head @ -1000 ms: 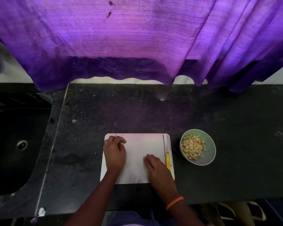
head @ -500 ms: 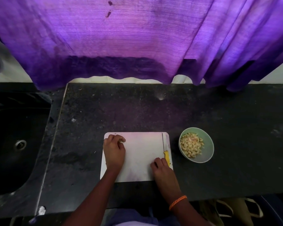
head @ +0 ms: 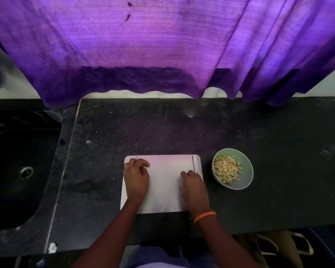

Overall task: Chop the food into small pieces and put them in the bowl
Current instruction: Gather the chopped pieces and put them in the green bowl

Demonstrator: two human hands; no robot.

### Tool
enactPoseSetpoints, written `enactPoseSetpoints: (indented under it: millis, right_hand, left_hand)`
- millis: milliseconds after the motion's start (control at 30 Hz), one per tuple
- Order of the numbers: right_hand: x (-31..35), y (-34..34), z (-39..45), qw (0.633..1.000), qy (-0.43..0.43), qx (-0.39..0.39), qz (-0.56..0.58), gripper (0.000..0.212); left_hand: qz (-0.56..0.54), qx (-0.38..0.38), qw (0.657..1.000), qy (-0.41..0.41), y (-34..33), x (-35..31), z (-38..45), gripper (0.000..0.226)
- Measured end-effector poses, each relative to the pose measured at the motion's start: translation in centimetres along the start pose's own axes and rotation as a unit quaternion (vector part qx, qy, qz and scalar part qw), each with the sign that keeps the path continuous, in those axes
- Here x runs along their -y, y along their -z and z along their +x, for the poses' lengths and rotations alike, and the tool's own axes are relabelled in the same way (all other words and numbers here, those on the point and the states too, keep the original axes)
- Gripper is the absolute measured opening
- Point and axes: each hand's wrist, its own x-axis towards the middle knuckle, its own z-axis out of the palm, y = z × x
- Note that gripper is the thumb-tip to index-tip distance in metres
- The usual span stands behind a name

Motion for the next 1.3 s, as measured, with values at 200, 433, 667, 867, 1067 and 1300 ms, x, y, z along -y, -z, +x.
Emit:
enactPoseSetpoints:
  millis: [200, 433, 667, 867, 1067, 1300]
  right_hand:
    - [-2.5, 5.7, 0.9, 0.956, -0.084, -0.234, 0.156, 0.021]
    - [-7.7, 7.2, 0.1, 0.949, -0.204, -0.23, 0.065, 0.023]
    - [-7.2, 6.5, 0.0, 0.954, -0.206, -0.199, 0.088, 0.034]
    - [-6.5, 6.0, 0.2, 0.947, -0.206, -0.231, 0.081, 0.019]
    - [-7.0, 5.9, 2.3, 0.956, -0.158, -0.243, 0.048, 0.009]
    - [-6.4, 7.3, 8.2, 0.97, -0.154, -0.142, -0.125, 0.008]
  left_hand:
    - [-0.001, 0.005, 1.0, 0.001, 0.1, 0.1, 0.0, 0.045]
    - [-0.001, 0.003, 1.0, 0.014, 0.1, -0.3, -0.1, 0.043]
    - [0.001, 0.0, 1.0, 0.015, 0.1, -0.4, -0.2, 0.043]
    - [0.002, 0.003, 1.0, 0.018, 0.3, -0.5, -0.2, 0.043]
    - [0.001, -0.002, 1.0, 0.018, 0.3, -0.7, -0.1, 0.042]
    - [0.003, 0.002, 1.0, 0.02, 0.1, -0.5, -0.1, 0.043]
